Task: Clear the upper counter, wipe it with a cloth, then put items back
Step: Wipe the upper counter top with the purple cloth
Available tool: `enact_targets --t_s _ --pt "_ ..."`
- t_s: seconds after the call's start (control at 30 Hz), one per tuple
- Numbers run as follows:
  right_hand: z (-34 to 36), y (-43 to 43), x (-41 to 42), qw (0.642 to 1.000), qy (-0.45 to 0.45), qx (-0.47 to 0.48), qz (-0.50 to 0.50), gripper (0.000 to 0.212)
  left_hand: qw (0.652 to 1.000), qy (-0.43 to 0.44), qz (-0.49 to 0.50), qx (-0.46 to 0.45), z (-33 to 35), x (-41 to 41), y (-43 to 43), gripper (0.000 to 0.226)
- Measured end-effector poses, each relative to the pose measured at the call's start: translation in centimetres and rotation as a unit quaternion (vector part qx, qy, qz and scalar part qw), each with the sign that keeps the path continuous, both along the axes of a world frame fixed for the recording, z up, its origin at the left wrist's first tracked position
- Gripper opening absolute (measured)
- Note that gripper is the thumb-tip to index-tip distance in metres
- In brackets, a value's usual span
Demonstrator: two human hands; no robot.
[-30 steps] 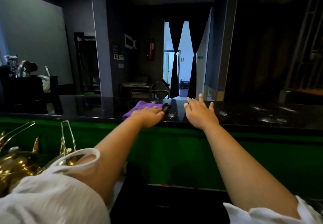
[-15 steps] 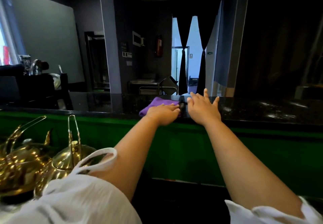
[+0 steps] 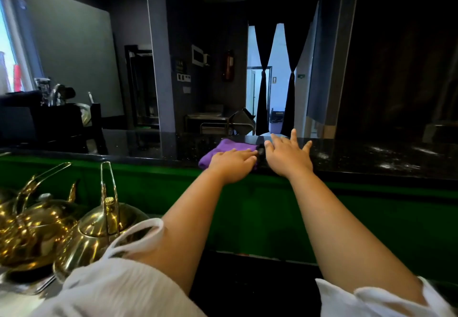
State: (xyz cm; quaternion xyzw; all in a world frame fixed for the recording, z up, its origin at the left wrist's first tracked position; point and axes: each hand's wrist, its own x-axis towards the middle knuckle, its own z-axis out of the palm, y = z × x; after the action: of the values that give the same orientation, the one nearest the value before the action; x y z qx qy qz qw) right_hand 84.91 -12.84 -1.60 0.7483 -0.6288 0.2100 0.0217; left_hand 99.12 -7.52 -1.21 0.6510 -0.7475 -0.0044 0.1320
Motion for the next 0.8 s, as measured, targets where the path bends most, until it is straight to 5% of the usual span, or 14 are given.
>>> enact_targets --t_s 0.17,0.4,0.63,0.8 --pt "0.1 0.1 -0.3 1.000 0.002 0.027 0.009 0.057 1.000 0.005 -0.006 -0.005 -0.3 3.0 0.9 0.045" --pt "0.2 0.2 0.0 0.999 0.034 0.029 0.002 0.060 0.979 -0.067 0.169 0.095 1.4 11.6 -2.0 0.044" --pt "0.2 0.0 0.0 0.999 0.028 0.030 -0.003 0.058 0.988 -0.129 0.028 0.074 0.9 5.3 -2.4 0.046" --pt "0.3 0.0 -0.1 0.999 0.022 0.037 -0.005 0.061 0.996 -0.064 0.004 0.066 0.5 5.0 -2.3 0.049"
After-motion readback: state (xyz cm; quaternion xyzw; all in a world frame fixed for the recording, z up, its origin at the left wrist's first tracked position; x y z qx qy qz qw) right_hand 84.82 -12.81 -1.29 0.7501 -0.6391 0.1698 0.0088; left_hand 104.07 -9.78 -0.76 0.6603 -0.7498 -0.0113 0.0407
